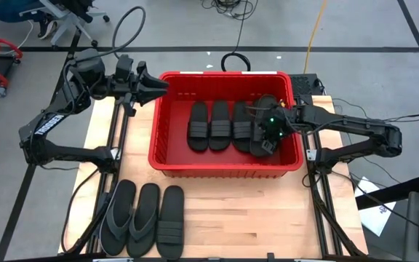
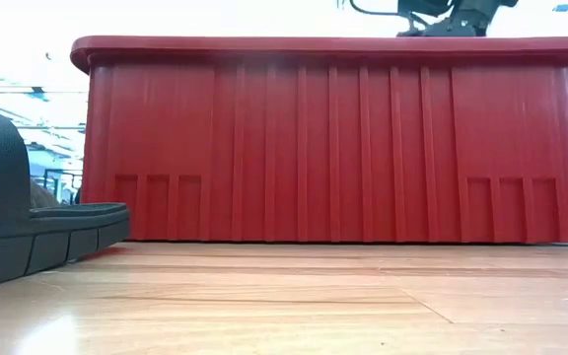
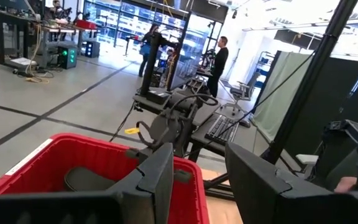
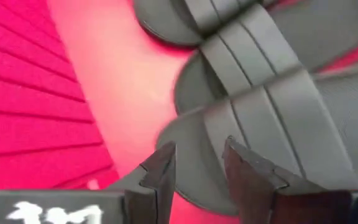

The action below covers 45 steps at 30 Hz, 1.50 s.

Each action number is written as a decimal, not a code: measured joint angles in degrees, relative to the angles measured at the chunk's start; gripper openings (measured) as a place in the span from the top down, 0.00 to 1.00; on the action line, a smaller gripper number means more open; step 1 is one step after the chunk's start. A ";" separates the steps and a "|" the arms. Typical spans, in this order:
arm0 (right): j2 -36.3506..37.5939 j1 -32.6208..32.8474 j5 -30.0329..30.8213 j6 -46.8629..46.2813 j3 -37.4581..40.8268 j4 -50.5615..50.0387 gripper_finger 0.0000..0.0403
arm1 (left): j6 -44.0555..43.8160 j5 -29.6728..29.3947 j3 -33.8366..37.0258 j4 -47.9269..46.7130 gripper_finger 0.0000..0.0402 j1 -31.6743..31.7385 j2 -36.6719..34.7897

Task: Pick and place slides into bin
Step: Put the black slipper into the red bin

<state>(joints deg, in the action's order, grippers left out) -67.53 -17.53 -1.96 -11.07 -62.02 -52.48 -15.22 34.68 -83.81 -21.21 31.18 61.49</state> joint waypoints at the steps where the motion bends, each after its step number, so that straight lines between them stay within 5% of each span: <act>1: 0.01 -0.75 -1.49 1.24 -0.09 0.57 0.70 | 0.02 0.02 0.00 0.00 0.64 0.10 0.00; 11: 0.00 -15.43 -20.72 13.94 -0.81 -2.87 0.64 | -0.15 1.51 0.00 -0.20 0.64 1.53 0.00; 25: -8.13 -29.39 -23.76 34.37 -16.23 -17.11 0.41 | 0.83 1.33 0.00 -4.02 0.64 1.53 0.00; 32: -15.87 -32.50 -31.32 41.79 -18.67 -22.12 0.41 | 1.84 1.29 0.00 -4.06 0.64 1.55 0.00; 45: -22.57 -32.49 -27.79 46.20 -18.68 -23.67 0.44 | 3.35 1.27 0.00 -5.43 0.64 1.55 0.00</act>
<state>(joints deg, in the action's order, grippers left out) -90.10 -50.02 -29.75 35.12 -80.71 -76.15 -11.87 35.94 -83.81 -26.65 32.73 61.49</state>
